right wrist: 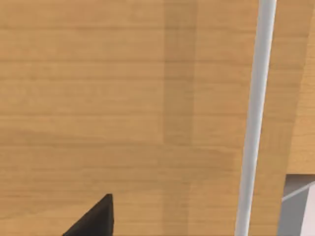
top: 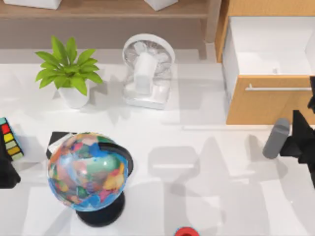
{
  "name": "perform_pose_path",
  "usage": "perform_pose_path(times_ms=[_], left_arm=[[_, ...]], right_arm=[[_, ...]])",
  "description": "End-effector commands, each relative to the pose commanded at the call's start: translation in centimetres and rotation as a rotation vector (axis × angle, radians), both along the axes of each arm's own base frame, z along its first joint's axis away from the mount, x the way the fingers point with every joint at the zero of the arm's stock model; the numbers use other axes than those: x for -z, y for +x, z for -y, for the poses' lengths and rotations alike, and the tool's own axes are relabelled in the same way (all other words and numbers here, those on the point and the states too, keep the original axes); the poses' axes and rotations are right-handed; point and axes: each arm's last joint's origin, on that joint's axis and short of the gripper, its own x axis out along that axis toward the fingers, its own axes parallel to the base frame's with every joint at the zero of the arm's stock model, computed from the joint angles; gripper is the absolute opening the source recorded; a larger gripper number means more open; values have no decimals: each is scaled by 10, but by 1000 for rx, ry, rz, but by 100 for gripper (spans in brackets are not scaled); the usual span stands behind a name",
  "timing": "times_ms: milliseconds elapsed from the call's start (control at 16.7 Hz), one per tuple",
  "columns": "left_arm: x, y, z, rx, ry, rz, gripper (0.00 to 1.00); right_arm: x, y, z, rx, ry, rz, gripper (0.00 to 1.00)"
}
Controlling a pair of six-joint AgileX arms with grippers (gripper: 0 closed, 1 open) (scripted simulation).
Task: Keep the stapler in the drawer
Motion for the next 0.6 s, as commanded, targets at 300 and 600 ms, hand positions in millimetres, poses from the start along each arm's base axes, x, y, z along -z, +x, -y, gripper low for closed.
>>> perform_pose_path(times_ms=[300,600], left_arm=[[0,0,0,0,0,0,100],[0,0,0,0,0,0,100]], right_arm=[[1,1,-1,-4,0,-4,100],[0,22,0,0,0,0,100]])
